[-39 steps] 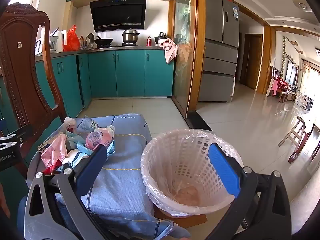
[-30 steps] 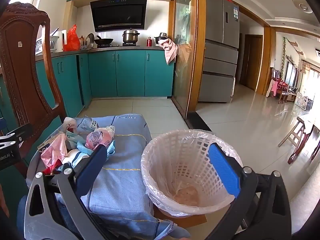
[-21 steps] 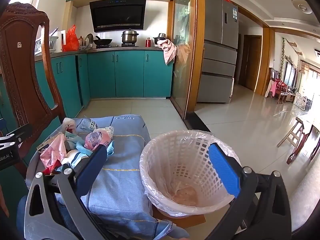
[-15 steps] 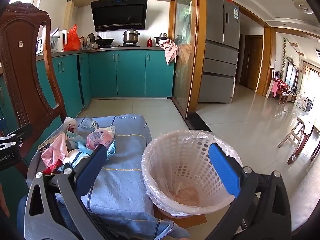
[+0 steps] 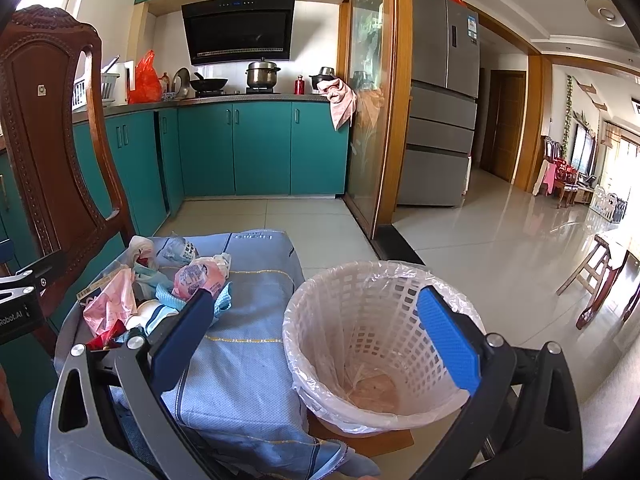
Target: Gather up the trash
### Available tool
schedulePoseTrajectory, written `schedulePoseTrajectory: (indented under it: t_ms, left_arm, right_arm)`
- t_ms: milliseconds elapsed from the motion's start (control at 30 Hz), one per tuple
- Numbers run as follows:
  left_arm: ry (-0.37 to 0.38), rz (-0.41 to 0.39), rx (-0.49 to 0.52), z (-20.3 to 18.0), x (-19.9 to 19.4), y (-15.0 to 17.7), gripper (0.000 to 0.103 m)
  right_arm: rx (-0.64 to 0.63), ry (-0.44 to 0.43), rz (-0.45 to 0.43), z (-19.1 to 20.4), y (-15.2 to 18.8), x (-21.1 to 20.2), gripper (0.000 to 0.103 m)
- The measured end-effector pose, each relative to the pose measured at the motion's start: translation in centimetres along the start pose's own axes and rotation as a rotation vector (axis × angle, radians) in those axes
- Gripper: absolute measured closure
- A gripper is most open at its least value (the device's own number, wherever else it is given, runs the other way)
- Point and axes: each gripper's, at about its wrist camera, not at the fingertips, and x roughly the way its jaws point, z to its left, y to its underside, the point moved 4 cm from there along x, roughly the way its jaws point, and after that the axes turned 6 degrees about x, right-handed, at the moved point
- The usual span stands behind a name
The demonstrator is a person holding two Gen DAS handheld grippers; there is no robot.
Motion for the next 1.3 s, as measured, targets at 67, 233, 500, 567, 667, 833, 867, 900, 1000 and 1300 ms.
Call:
schedulePoseTrajectory:
  t_ms: [67, 233, 500, 567, 667, 833, 867, 900, 1000, 1300]
  left_arm:
    - [0.0, 0.0, 0.0, 0.03, -0.02, 0.0, 0.003]
    - [0.0, 0.0, -0.001, 0.05, -0.04, 0.02, 0.003]
    - [-0.002, -0.004, 0.0, -0.19, 0.18, 0.27, 0.003]
    - [-0.001, -0.004, -0.002, -0.22, 0.18, 0.24, 0.003]
    - [-0.002, -0.002, -0.002, -0.23, 0.18, 0.26, 0.003]
    - [-0.001, -0.004, -0.002, -0.17, 0.19, 0.28, 0.003]
    - [0.0, -0.003, -0.003, -0.19, 0.2, 0.27, 0.003]
    - [0.0, -0.003, -0.003, -0.15, 0.18, 0.28, 0.003]
    - [0.0, -0.004, -0.003, -0.11, 0.17, 0.29, 0.003]
    - [0.001, -0.005, -0.003, -0.13, 0.16, 0.29, 0.003]
  right_arm:
    - [0.0, 0.001, 0.001, 0.02, -0.04, -0.02, 0.003]
    - [0.004, 0.003, -0.001, -0.09, -0.21, -0.09, 0.003]
    - [0.007, 0.003, -0.004, -0.19, -0.32, -0.16, 0.003]
    - [0.007, 0.003, -0.005, -0.2, -0.31, -0.18, 0.003]
    - [0.008, 0.004, -0.005, -0.23, -0.33, -0.16, 0.003]
    - [0.011, 0.004, -0.009, -0.35, -0.37, -0.28, 0.003]
    - [0.01, 0.005, -0.01, -0.35, -0.37, -0.28, 0.003]
    - [0.009, 0.006, -0.011, -0.35, -0.4, -0.29, 0.003]
    - [0.01, 0.006, -0.014, -0.37, -0.51, -0.31, 0.003]
    - [0.012, 0.006, -0.017, -0.36, -0.61, -0.31, 0.003]
